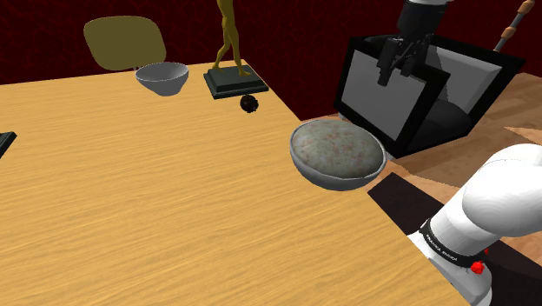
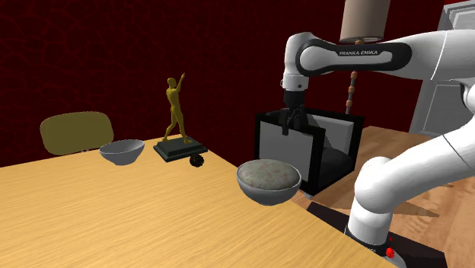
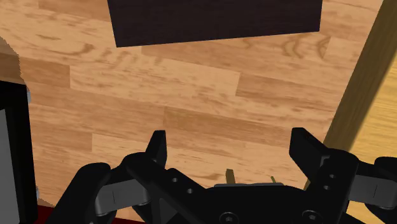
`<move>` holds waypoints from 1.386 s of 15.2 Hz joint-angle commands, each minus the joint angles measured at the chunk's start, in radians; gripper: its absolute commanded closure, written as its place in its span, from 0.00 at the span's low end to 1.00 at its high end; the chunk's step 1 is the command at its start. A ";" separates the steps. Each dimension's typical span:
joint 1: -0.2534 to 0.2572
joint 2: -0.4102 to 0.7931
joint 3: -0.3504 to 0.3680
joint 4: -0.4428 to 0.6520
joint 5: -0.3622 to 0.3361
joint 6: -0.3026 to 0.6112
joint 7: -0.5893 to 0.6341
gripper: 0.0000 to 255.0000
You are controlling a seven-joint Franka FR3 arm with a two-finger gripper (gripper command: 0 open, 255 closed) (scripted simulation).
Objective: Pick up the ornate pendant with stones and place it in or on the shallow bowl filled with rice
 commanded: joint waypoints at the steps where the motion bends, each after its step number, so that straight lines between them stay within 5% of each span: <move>1: 0.000 0.000 0.000 0.000 0.000 0.000 0.000 0.00; 12: 0.007 0.323 0.238 0.180 0.064 0.123 0.328 0.00; 21: 0.002 0.677 0.399 0.461 -0.022 0.149 0.615 0.00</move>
